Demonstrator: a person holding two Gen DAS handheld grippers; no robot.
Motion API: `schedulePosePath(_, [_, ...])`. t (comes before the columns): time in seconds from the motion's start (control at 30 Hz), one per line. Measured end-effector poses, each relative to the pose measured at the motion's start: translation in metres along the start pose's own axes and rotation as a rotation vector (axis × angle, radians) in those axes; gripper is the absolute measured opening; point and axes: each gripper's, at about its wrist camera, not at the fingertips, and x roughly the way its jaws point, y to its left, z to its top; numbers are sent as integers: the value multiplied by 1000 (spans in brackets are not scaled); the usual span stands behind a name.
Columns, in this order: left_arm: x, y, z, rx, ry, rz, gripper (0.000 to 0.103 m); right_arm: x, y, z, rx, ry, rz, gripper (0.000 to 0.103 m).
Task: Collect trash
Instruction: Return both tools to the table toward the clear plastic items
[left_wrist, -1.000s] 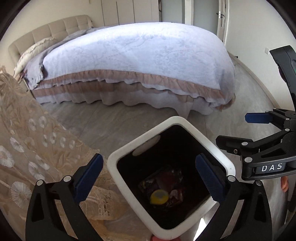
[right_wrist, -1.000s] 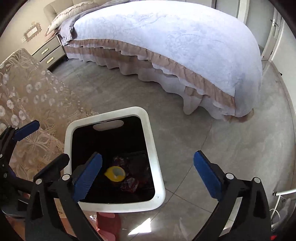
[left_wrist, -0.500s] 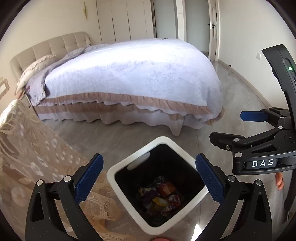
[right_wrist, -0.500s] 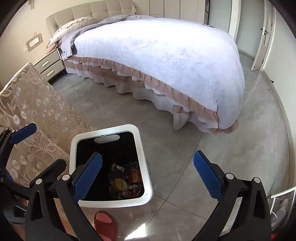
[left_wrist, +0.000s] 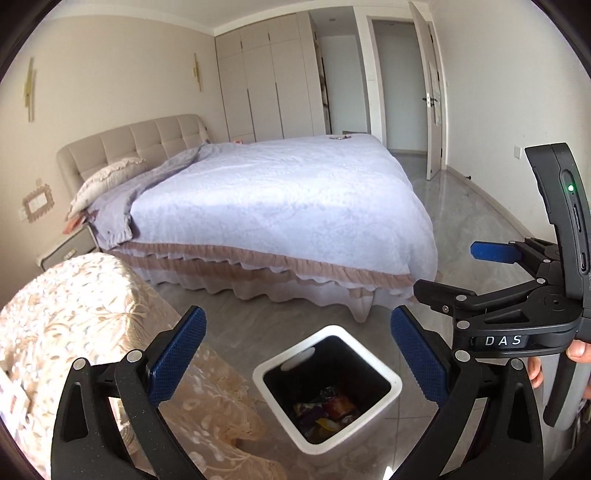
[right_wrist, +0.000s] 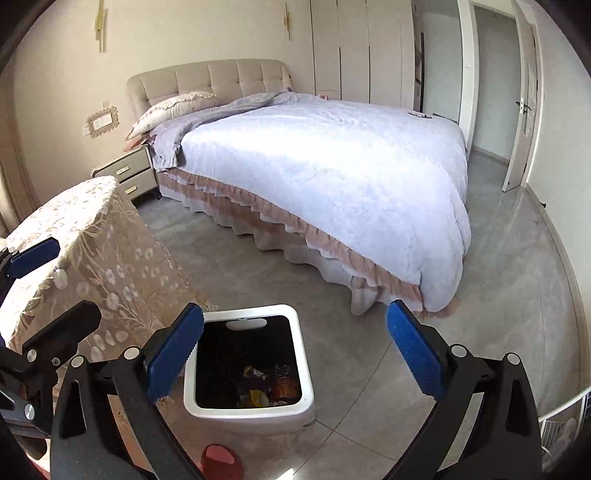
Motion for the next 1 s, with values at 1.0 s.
schedulePosePath(1.0, [-200, 180, -78, -270, -25, 548, 98, -78, 245, 8, -423, -157, 527, 99])
